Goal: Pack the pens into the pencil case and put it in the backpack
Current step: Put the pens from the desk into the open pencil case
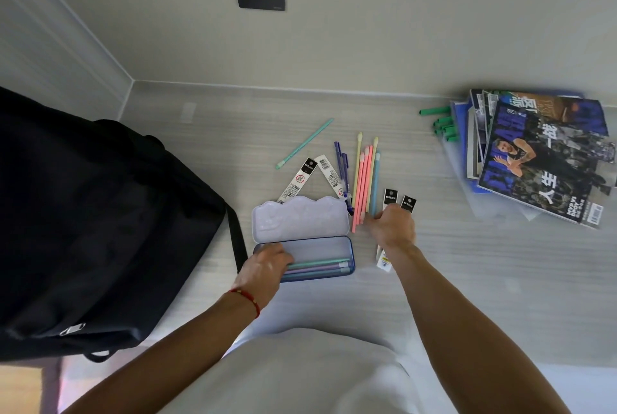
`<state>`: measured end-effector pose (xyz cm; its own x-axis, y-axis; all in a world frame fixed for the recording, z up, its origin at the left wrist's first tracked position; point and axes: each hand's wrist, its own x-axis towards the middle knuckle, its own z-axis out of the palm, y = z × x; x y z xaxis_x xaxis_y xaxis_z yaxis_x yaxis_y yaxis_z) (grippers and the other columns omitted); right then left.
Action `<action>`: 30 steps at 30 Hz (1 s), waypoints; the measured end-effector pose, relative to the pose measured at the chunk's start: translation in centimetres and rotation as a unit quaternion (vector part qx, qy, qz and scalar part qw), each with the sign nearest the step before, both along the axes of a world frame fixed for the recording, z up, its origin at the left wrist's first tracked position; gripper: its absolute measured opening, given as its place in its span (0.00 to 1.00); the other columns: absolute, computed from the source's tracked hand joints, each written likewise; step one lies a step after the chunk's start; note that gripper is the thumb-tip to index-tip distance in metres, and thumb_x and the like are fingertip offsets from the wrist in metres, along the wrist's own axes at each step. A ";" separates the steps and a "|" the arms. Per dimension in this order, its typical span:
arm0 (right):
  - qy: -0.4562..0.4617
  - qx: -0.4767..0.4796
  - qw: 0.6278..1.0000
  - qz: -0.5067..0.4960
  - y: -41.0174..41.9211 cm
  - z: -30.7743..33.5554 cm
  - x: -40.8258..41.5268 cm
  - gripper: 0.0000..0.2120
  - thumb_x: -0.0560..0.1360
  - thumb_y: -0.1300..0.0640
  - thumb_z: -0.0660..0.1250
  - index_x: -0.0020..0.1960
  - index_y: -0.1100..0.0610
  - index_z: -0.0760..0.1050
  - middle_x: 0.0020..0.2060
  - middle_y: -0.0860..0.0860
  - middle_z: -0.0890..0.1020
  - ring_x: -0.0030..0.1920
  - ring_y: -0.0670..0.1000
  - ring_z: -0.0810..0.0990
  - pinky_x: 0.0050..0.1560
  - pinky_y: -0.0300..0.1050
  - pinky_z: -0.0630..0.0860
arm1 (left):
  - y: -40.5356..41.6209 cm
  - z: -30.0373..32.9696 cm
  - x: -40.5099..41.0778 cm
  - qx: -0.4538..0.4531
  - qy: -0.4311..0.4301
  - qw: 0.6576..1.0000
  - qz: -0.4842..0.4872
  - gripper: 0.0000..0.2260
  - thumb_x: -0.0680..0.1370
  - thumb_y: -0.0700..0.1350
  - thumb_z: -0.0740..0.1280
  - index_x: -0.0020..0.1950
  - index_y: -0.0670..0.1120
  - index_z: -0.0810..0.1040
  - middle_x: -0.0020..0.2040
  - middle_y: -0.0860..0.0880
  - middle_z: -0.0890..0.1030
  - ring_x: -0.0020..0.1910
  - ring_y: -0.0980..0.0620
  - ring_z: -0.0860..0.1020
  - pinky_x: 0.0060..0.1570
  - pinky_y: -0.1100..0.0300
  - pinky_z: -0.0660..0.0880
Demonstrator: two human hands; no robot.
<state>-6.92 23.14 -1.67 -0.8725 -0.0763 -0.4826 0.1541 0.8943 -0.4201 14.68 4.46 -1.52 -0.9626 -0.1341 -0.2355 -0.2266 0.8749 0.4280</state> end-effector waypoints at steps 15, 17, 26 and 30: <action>-0.157 -0.369 0.913 0.077 5.9 2.6 3.8 0.05 0.75 0.63 0.72 0.40 0.61 0.82 0.28 0.61 0.80 0.25 0.55 0.73 0.27 0.44 0.72 | -2.8 1.2 1.9 0.083 0.127 0.965 0.213 0.11 0.72 0.27 0.67 0.46 0.40 0.84 0.42 0.44 0.84 0.42 0.45 0.82 0.47 0.59 0.78; -0.202 -0.335 0.909 0.146 5.6 2.9 3.9 0.05 0.75 0.62 0.72 0.41 0.60 0.83 0.28 0.59 0.81 0.26 0.54 0.75 0.29 0.42 0.73 | -3.5 1.6 2.5 0.071 0.143 0.960 0.229 0.12 0.72 0.27 0.66 0.45 0.42 0.82 0.39 0.46 0.81 0.39 0.46 0.79 0.41 0.57 0.78; -0.194 -0.158 0.901 0.354 1.8 2.7 2.5 0.05 0.73 0.60 0.73 0.39 0.56 0.80 0.28 0.54 0.85 0.25 0.50 0.81 0.28 0.39 0.76 | -2.5 1.3 3.3 0.019 0.119 0.984 0.135 0.17 0.71 0.28 0.67 0.57 0.42 0.82 0.52 0.45 0.82 0.51 0.44 0.80 0.49 0.52 0.81; -0.127 -0.135 0.903 0.389 0.1 2.1 2.3 0.05 0.73 0.60 0.72 0.39 0.53 0.80 0.29 0.51 0.85 0.26 0.48 0.83 0.28 0.35 0.76 | -1.5 1.1 2.9 0.019 0.117 0.988 0.098 0.21 0.66 0.28 0.70 0.56 0.44 0.83 0.52 0.47 0.84 0.50 0.45 0.82 0.51 0.54 0.82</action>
